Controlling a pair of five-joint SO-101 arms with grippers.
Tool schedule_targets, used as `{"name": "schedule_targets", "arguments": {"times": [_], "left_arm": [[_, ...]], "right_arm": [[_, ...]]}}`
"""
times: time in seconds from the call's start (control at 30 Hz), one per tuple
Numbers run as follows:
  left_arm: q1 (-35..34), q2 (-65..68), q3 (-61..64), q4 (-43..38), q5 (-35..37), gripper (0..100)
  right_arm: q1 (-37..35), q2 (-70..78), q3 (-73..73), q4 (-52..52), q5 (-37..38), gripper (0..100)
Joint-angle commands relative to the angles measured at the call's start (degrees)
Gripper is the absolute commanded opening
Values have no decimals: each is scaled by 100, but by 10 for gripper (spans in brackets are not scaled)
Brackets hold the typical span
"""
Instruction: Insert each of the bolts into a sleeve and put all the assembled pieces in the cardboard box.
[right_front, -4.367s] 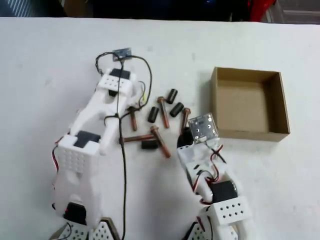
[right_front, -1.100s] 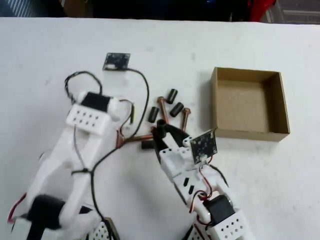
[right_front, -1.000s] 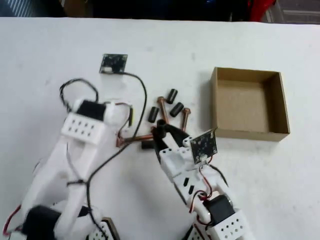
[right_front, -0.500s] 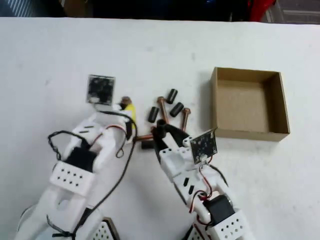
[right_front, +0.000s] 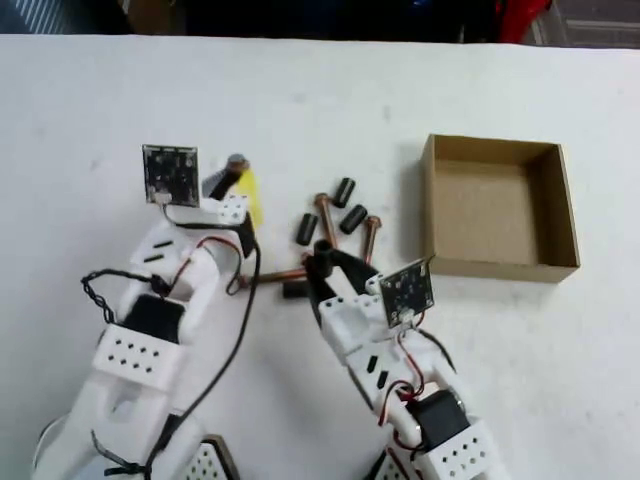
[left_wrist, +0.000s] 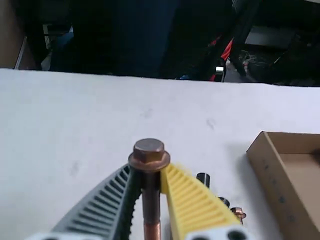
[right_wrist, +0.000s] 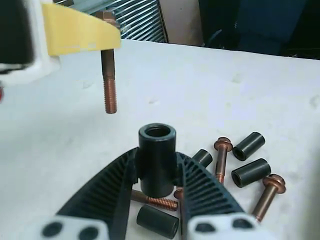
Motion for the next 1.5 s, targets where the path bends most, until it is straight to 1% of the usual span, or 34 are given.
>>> {"name": "schedule_targets", "arguments": {"times": [0.0,0.23,0.37,0.53,0.63,0.8,0.87,0.97,1.03,1.2,1.33,1.47], "left_arm": [[101,-180,-70,-422,-44,23],[110,-303,-79,-431,-35,23],[110,-1077,-26,-396,0,23],[462,-2026,123,-255,-62,23],[620,-2316,141,-220,-299,23],[945,-2510,132,-220,-668,24],[1042,-2519,132,-202,-615,24],[1112,-2527,123,123,-431,24],[1121,-2536,123,281,-369,24],[1156,-2545,88,308,-18,24],[1420,-2545,123,343,-26,24],[1736,-2545,88,633,-26,24]], "right_arm": [[-22,-84,53,4,185,17],[-31,-84,53,-48,185,17],[-31,-84,53,-92,185,17],[-31,-84,53,-171,185,17],[-101,-84,53,-180,176,17],[-549,-84,53,-180,193,17],[-549,-84,53,-189,360,17],[-549,-84,53,-382,914,17],[-549,-84,53,-426,949,17],[-549,-84,53,-426,949,17],[-549,-84,53,-426,949,17],[-549,-84,53,-426,949,17]]}}
